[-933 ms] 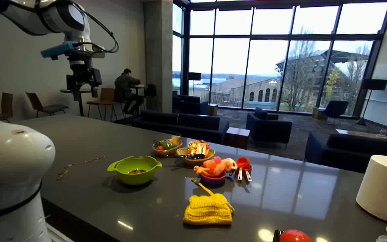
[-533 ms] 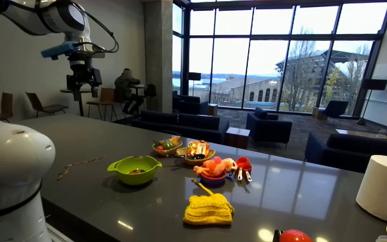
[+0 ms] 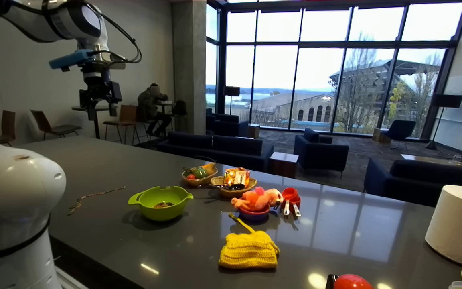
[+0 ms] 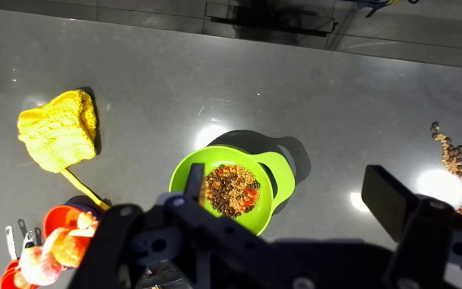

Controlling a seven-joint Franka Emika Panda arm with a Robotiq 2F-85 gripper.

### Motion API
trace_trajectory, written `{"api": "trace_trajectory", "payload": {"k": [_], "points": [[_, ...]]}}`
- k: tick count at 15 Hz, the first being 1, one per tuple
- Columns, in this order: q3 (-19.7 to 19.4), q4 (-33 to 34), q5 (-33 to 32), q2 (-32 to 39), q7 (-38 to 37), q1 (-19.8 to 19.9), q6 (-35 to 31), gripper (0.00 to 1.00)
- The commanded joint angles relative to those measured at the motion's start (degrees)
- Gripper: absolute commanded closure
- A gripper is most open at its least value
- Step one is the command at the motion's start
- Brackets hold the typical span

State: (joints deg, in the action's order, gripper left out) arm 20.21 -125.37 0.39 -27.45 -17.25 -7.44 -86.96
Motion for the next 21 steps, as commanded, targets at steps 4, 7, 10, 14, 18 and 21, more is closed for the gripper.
{"api": "trace_trajectory", "payload": {"k": [4,7,10,14,18,21], "points": [[-3.3,-2.55,-0.58,0.39,1.45,-0.66,-2.58,0.0],[-5.68,-5.04,-1.09,0.61,3.58,-0.1,-5.99,0.0],[-8.32,-7.8,-2.07,1.47,5.92,0.73,-10.57,0.0],[-11.04,-11.22,-5.15,3.22,6.57,2.94,-15.66,0.0],[-14.28,-14.53,-6.92,4.71,6.54,5.55,-19.36,0.0],[-16.36,-16.02,-7.82,5.85,6.17,7.48,-21.5,0.0]]}}
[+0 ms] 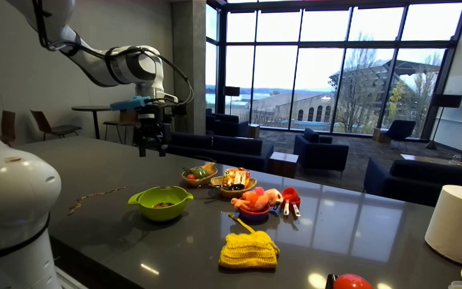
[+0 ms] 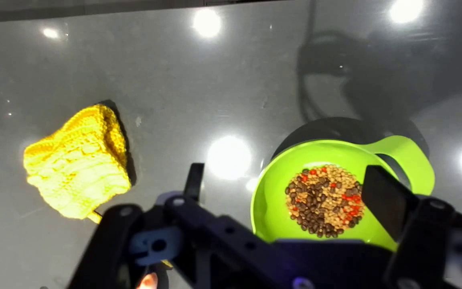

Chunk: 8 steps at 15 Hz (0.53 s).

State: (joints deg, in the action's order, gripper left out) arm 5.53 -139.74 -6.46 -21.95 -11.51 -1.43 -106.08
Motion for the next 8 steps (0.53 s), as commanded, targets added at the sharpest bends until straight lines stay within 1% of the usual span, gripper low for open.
{"api": "trace_trajectory", "payload": {"k": [1,8], "points": [[-2.32,-2.06,-1.27,0.81,0.22,2.12,-3.05,0.0],[-6.22,-4.32,-1.51,4.09,0.44,5.44,-8.07,0.0]]}}
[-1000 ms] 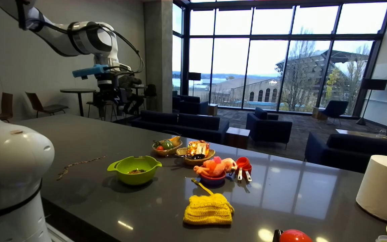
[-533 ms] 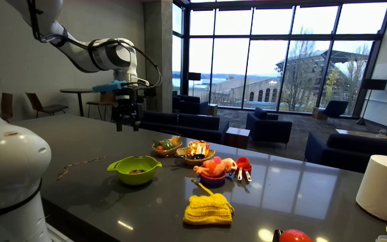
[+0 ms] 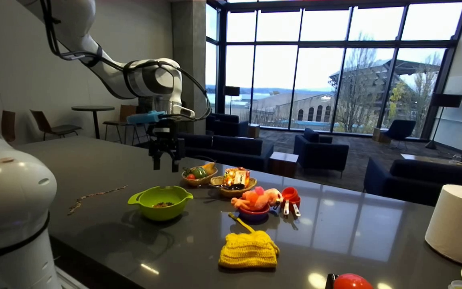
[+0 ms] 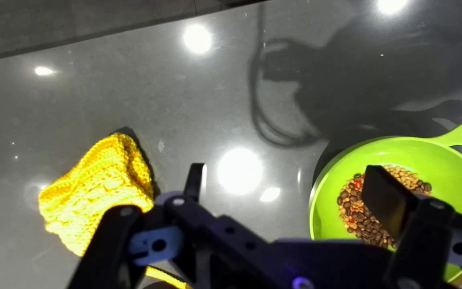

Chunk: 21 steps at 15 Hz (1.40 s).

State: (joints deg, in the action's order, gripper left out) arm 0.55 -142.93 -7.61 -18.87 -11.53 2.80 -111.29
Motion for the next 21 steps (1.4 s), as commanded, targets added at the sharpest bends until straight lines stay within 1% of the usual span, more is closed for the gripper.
{"api": "trace_trajectory", "payload": {"k": [1,6,9,10,11,19,21], "points": [[-1.81,-1.29,-0.25,1.72,0.87,1.54,-4.11,0.0],[-4.61,-1.27,-0.85,4.55,2.87,3.66,-8.93,0.0],[-6.49,-0.82,-0.7,5.32,3.23,5.49,-9.98,0.0],[-6.92,-0.59,-0.52,5.03,3.22,5.94,-9.15,0.0],[-5.95,-0.96,-0.01,5.18,2.29,5.08,-9.01,0.0],[-5.83,-0.97,-0.01,5.2,2.25,5.13,-8.98,0.0],[-5.63,-1.53,-0.45,5.23,3.6,4.75,-9.69,0.0]]}}
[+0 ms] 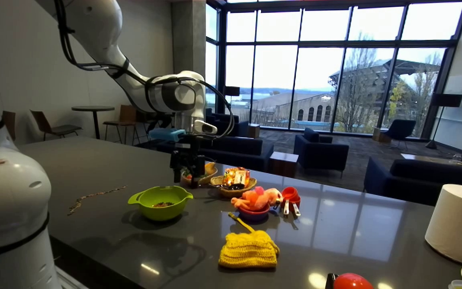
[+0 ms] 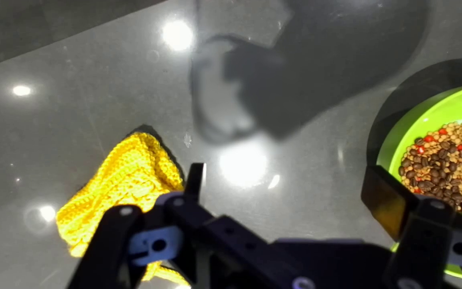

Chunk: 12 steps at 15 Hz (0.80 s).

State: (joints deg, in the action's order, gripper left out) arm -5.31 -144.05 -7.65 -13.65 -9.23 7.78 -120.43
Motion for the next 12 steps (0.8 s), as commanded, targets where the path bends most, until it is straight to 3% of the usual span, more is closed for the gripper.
{"api": "trace_trajectory", "payload": {"k": [1,12], "points": [[0.02,-0.5,-0.57,0.46,2.31,-0.21,-1.67,0.0],[-3.91,5.49,-1.75,14.18,6.91,2.24,-11.23,0.0]]}}
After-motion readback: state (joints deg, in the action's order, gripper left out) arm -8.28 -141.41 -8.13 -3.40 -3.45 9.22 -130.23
